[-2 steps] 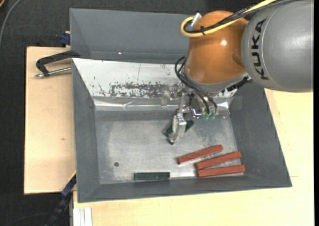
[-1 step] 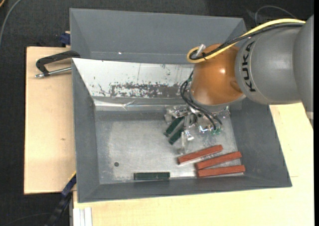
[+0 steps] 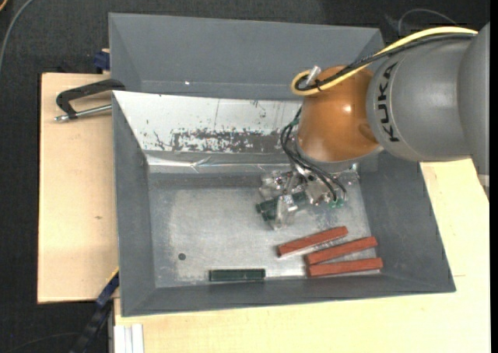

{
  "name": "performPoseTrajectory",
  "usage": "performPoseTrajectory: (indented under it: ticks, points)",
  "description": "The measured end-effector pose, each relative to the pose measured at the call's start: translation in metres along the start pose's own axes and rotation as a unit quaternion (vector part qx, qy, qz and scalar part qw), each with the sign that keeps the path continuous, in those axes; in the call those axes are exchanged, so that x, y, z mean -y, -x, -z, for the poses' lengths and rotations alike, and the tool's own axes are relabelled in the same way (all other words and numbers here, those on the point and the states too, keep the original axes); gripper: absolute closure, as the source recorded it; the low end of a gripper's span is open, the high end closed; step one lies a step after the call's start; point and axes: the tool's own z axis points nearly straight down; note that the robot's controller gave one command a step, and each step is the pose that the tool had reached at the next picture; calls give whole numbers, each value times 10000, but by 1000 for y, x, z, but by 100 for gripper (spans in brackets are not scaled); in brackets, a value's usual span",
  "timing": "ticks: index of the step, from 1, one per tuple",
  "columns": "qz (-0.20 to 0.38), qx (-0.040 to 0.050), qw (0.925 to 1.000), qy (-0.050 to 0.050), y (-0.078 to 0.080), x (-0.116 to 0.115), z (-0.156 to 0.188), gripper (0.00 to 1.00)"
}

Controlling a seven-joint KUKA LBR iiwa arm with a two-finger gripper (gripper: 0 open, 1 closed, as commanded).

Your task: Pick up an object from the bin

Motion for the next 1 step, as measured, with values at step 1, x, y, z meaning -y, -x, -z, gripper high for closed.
performPoseTrajectory:
  ticks: [1]
  points:
    - [1097,68,9939,-22,26,-8,164,100]
